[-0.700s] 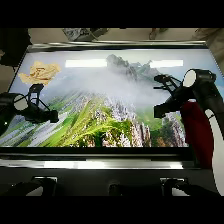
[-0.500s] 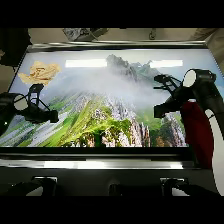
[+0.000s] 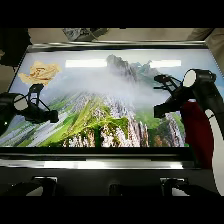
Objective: Fold the shirts.
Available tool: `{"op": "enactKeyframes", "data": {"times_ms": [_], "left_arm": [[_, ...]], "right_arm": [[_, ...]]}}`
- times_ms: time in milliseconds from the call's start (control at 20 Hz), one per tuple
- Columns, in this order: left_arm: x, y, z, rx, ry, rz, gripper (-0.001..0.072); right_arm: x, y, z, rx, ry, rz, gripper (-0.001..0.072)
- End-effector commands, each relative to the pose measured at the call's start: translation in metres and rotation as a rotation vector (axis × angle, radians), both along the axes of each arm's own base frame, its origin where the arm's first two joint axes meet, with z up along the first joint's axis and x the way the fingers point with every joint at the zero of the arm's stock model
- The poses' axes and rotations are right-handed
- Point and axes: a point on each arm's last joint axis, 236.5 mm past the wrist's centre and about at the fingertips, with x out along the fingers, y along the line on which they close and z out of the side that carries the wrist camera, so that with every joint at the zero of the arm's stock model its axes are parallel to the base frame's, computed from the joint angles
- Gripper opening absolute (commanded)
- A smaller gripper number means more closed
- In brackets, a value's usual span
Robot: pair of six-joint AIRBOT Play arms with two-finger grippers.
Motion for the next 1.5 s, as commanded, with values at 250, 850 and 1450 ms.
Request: {"op": "enactKeyframes", "data": {"times_ms": [250,850,1450], "left_arm": [[0.002,0.000,0.001,-0.001,-0.011,-0.002,0.0602],[0.008,-0.003,0.002,-0.024,-0.036,0.083,0.0628],[0.206,0.220,0.074,-0.666,-0.647,0.972,0.0720]], "right_arm": [[0.036,-0.002,0.004,-0.008,-0.152,-0.020,0.0668],[0.043,-0.001,0.005,-0.006,-0.184,-0.005,0.0702],[0.047,0.000,0.006,-0.005,-0.201,0.008,0.0681]]}}
